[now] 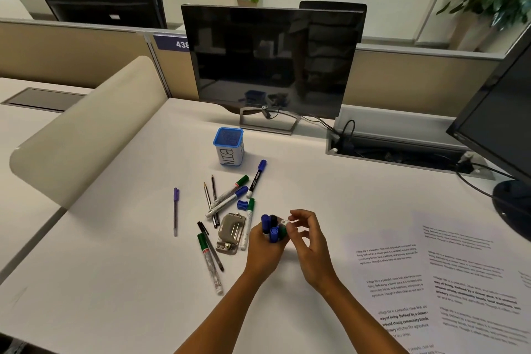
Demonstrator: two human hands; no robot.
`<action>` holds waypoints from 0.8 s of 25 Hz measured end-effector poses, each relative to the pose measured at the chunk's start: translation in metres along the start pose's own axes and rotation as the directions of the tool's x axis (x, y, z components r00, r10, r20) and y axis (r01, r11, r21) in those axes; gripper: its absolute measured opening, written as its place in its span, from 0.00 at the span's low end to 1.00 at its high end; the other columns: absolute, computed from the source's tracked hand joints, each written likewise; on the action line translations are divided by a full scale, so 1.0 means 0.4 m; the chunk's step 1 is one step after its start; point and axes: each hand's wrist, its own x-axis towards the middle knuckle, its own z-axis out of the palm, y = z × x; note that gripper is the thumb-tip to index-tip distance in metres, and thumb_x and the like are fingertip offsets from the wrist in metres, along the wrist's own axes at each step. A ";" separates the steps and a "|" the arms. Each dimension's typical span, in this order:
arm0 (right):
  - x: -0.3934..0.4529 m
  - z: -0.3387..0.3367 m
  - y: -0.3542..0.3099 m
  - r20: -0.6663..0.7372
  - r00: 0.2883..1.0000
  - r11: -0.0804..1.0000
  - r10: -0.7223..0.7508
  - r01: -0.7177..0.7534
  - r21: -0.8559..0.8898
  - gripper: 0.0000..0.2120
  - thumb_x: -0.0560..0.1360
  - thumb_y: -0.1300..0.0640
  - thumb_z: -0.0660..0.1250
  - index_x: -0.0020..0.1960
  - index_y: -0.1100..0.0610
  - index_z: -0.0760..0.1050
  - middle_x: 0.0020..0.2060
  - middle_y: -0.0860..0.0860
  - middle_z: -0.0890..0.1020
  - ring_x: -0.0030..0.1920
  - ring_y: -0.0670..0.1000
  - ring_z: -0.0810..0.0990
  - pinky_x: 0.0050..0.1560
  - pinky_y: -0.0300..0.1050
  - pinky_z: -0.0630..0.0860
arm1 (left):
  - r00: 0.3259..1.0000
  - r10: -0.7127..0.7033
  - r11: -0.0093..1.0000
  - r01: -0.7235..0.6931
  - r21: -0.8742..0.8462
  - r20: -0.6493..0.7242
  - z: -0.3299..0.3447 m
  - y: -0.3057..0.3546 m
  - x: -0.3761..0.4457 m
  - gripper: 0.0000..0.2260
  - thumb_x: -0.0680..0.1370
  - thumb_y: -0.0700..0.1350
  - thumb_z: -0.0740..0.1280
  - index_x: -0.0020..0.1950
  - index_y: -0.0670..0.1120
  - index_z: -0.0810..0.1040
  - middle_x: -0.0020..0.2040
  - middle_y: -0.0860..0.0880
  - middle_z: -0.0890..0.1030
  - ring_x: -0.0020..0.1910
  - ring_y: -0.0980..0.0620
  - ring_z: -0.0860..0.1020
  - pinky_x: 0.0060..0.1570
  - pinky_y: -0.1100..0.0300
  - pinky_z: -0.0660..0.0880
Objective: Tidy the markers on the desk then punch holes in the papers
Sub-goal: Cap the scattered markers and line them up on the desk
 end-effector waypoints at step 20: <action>0.044 0.081 -0.002 0.074 0.967 0.929 -0.244 0.255 -0.270 0.07 0.78 0.54 0.67 0.56 0.51 0.77 0.53 0.43 0.78 0.56 0.43 0.78 0.57 0.35 0.78 | 0.991 0.131 0.989 -0.130 0.063 -0.009 0.026 -0.041 -0.007 0.10 0.83 0.34 0.56 0.56 0.42 0.76 0.48 0.54 0.84 0.53 0.57 0.82 0.53 0.60 0.79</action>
